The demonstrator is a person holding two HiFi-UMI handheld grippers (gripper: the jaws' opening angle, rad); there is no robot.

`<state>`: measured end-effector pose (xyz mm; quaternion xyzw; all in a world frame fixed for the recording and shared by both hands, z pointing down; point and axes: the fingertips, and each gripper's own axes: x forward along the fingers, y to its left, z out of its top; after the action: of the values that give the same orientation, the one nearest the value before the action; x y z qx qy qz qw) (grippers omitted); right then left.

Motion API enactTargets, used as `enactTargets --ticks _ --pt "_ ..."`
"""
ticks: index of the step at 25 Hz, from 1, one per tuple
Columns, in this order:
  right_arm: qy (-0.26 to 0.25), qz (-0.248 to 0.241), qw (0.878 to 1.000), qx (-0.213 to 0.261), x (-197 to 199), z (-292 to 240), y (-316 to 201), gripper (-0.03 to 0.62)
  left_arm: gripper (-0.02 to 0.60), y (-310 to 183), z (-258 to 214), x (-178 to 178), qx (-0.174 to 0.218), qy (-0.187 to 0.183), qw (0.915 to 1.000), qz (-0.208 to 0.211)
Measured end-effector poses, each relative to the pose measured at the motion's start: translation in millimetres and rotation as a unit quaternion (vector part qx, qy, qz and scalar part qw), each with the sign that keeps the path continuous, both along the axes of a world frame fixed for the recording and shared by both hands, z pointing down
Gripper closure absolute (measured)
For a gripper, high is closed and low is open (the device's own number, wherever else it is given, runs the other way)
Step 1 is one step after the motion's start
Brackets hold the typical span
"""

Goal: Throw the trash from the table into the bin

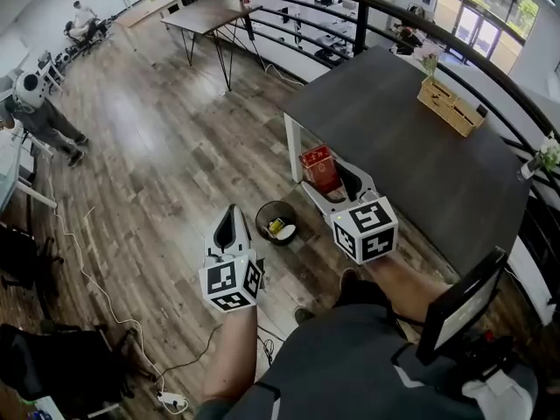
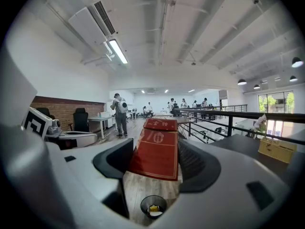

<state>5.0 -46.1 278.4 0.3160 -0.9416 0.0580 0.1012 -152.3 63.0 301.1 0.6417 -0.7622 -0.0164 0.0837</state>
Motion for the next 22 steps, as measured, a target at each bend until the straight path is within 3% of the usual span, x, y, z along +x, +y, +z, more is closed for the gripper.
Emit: enactTargets --ticks 10,22 --pt "0.035 -0.071 0.997 -0.016 -81 35 -14 0.295 0.571 -12 22 -45 -0.020 0.000 0.9997 -0.014" --pt "0.074 -0.127 0.985 -0.089 -146 140 -117 0.295 0.571 -126 87 -88 -0.094 0.000 0.9952 -0.025"
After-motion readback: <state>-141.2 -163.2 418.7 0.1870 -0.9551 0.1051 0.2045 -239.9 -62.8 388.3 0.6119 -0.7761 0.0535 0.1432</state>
